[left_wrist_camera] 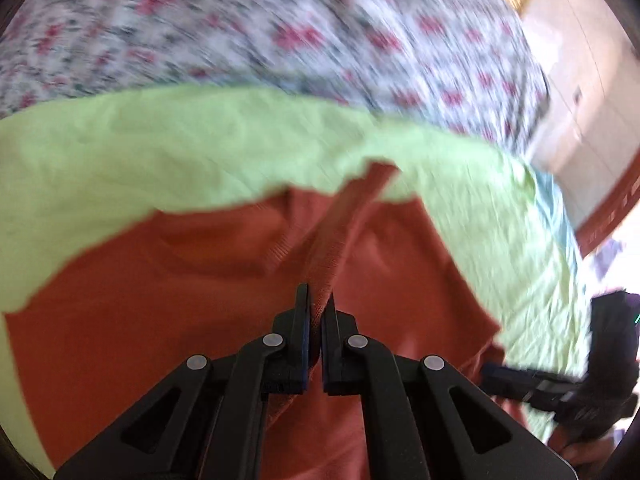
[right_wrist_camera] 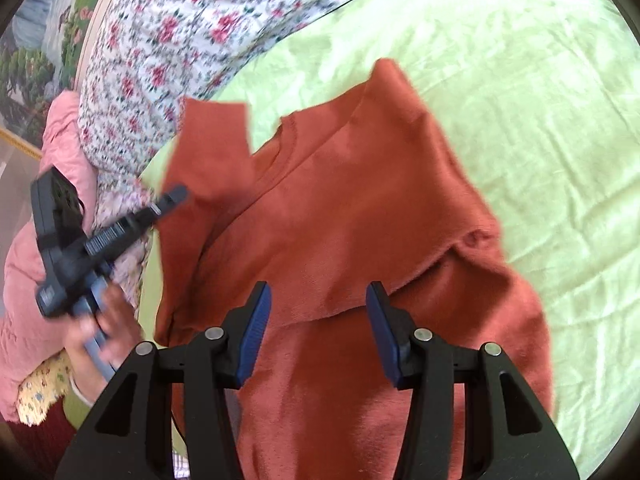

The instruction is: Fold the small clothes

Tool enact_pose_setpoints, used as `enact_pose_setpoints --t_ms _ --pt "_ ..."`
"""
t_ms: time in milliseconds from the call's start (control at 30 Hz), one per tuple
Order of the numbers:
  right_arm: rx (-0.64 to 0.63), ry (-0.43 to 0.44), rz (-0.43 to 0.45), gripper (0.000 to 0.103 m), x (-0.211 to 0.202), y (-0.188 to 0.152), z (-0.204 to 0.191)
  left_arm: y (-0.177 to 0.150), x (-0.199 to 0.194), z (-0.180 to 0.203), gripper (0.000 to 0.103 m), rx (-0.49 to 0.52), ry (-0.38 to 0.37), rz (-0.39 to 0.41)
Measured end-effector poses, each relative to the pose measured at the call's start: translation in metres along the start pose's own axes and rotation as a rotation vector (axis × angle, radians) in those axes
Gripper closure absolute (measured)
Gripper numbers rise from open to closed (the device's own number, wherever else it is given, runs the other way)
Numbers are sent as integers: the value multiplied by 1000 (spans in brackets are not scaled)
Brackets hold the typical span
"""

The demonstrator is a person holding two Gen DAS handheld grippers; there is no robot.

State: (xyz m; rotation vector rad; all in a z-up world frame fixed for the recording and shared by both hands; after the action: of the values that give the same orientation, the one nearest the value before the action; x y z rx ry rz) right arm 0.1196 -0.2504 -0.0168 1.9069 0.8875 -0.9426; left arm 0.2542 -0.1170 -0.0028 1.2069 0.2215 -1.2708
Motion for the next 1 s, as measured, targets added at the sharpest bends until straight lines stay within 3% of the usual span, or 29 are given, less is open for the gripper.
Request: enact_pose_setpoints --t_ms 133,267,333,400,467,667,767,867,1000 --pt "36 -21 15 52 -6 1 17 -30 36 13 101 12 6 -74" --pt "54 -23 20 52 -6 1 22 -39 50 4 99 -9 -5 -121" --pt "55 -18 21 52 -4 3 21 -40 46 4 92 -15 -15 -126" --pt "57 -10 13 52 0 6 18 -47 31 2 76 -28 -33 -119" --pt "66 -1 -1 52 7 9 15 -53 14 0 68 -34 0 -109" --pt "52 99 -14 52 21 20 -19 -102 -64 -34 61 -106 175 -48" --pt "55 114 -52 50 39 22 -32 -136 -101 -68 61 -185 341 -46" --pt "106 101 -88 39 63 26 -35 -170 -135 -105 61 -291 482 -23" --pt "209 144 -113 35 84 34 -34 -186 -144 -145 61 -417 498 -17"
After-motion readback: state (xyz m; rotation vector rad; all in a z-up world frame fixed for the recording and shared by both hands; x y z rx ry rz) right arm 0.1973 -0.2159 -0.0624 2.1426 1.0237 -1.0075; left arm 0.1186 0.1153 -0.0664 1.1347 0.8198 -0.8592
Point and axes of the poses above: each gripper's, at about its wrist camera, not at the fingertips, and x roughly the way its jaws point, z to its right, y to its top, the point moved 2 cm from there along x, roughly the way its jaws point, and after that the axes turned 14 degrees about -y, right-handed, at the moved point
